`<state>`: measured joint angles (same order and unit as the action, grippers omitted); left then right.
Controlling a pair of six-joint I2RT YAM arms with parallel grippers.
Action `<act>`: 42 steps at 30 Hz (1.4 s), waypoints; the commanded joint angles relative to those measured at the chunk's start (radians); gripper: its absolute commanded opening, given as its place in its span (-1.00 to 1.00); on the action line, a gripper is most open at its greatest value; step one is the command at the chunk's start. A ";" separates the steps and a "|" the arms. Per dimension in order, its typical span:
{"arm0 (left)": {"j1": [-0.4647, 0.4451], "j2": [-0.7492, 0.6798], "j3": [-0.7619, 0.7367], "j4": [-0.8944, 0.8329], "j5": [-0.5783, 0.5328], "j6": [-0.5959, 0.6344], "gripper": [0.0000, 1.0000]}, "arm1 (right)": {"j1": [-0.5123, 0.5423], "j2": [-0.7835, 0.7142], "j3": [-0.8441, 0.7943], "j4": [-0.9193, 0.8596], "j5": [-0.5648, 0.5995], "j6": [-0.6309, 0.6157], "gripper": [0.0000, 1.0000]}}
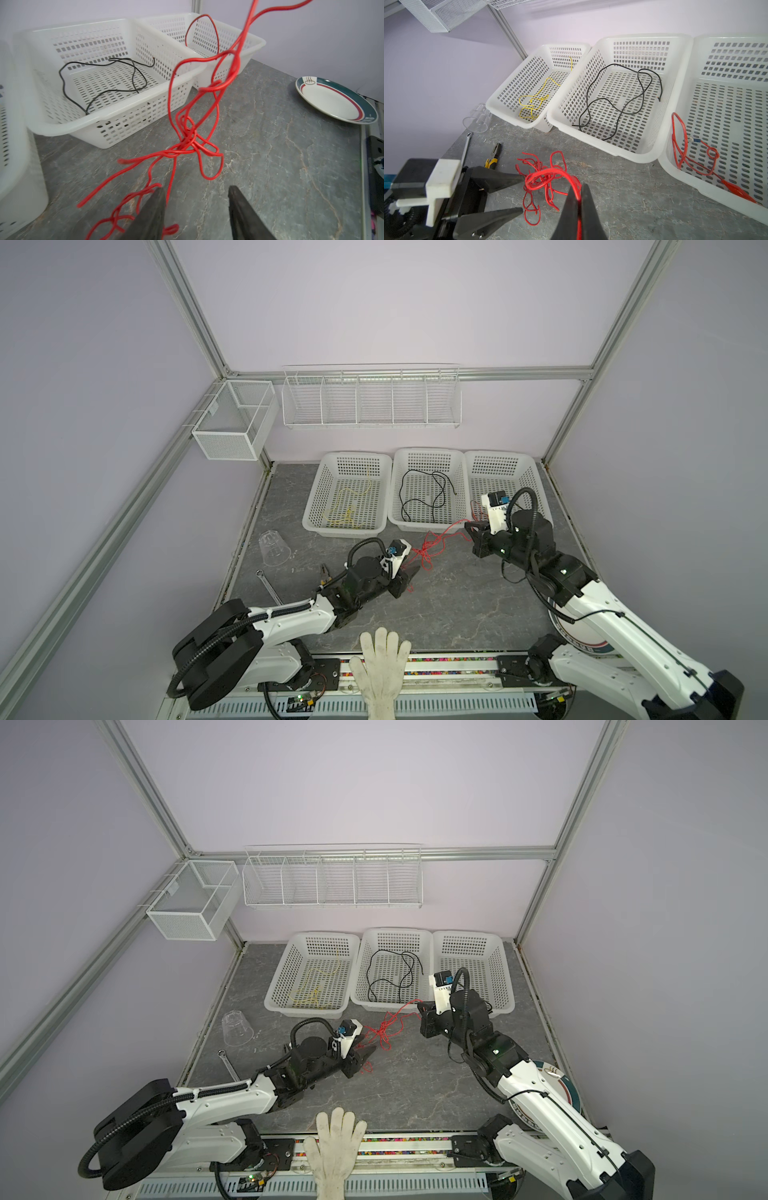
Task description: Untangle the cables
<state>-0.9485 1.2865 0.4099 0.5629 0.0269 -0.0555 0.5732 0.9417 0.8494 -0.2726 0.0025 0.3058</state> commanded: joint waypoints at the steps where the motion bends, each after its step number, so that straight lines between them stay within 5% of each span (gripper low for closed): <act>1: -0.013 0.051 0.039 0.091 0.003 -0.007 -0.03 | 0.014 -0.001 0.022 0.024 -0.005 -0.013 -0.87; 12: -0.042 0.189 0.052 0.192 -0.096 -0.015 -0.46 | 0.022 -0.035 0.071 0.009 -0.002 -0.007 -0.87; 42: -0.068 0.352 0.087 0.453 -0.158 -0.090 -0.42 | 0.041 -0.055 0.091 -0.007 -0.069 0.004 -0.87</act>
<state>-1.0107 1.6230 0.4698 0.9474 -0.1196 -0.1272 0.6060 0.9051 0.9146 -0.2996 -0.0490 0.3069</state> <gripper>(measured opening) 0.294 0.065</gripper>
